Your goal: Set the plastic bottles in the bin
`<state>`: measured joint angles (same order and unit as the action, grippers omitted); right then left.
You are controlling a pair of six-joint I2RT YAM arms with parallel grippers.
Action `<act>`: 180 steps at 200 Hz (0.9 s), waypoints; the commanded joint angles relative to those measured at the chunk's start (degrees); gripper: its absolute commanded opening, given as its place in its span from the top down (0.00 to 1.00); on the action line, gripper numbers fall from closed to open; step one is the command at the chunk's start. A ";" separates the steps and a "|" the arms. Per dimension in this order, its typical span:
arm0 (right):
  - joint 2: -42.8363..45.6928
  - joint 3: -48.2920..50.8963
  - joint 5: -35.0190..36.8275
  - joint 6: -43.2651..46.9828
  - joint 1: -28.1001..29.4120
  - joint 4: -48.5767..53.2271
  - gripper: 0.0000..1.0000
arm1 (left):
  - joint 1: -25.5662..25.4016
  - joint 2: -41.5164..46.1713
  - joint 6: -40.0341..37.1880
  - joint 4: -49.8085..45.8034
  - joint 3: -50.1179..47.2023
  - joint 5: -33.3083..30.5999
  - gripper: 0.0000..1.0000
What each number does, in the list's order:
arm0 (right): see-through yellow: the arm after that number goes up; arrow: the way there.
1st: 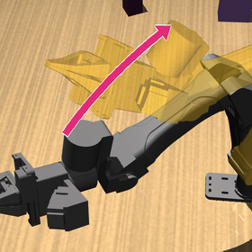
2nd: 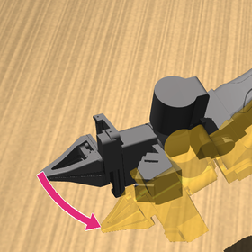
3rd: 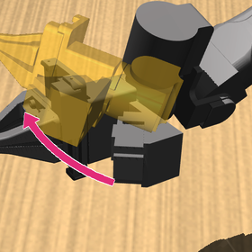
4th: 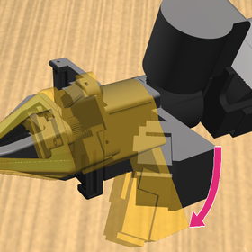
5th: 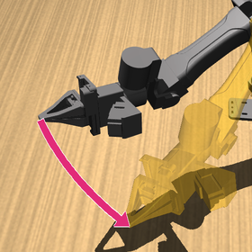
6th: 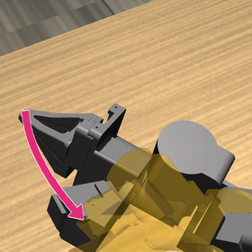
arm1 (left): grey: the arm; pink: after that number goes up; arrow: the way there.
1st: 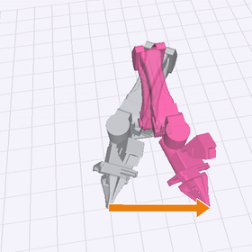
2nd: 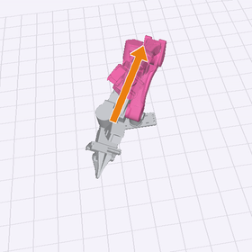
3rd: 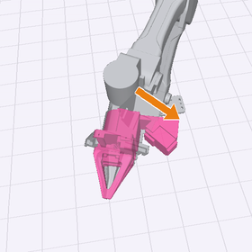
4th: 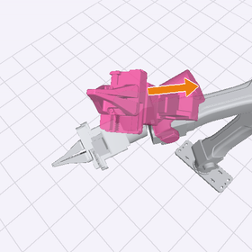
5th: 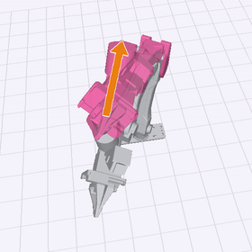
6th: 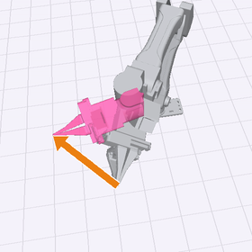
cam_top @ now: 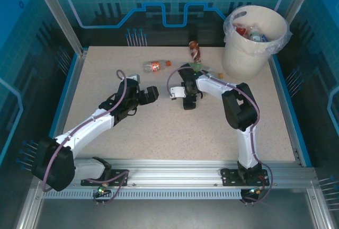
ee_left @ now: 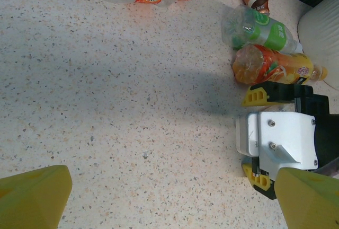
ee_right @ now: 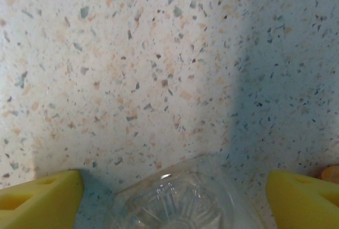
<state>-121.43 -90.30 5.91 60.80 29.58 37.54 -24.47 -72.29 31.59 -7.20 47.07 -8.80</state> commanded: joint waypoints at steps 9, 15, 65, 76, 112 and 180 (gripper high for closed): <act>1.02 1.75 4.56 3.99 -1.06 0.73 0.12 | 0.65 -0.49 0.31 -0.60 0.50 -0.33 0.01; 1.02 2.07 5.16 4.38 -1.18 0.16 0.14 | 0.65 -0.40 0.23 -0.58 0.47 -0.35 0.01; 3.72 3.53 5.56 4.36 -1.70 -2.27 0.40 | 0.65 -0.44 0.40 -0.28 0.43 -0.34 0.01; 4.94 3.94 5.34 3.86 -1.64 -2.45 0.42 | 0.65 -0.49 0.62 -0.16 0.44 -0.26 0.01; 10.81 5.09 0.93 0.10 -2.10 -3.34 0.46 | 0.65 -0.49 1.01 0.14 0.58 0.18 0.01; 26.00 2.19 -7.15 -9.92 -8.11 -9.28 0.50 | 0.66 -0.43 0.91 0.33 1.46 0.62 0.01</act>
<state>-100.09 -85.27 2.07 55.46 24.32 31.99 -24.47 -72.31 31.62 -7.20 47.09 -8.78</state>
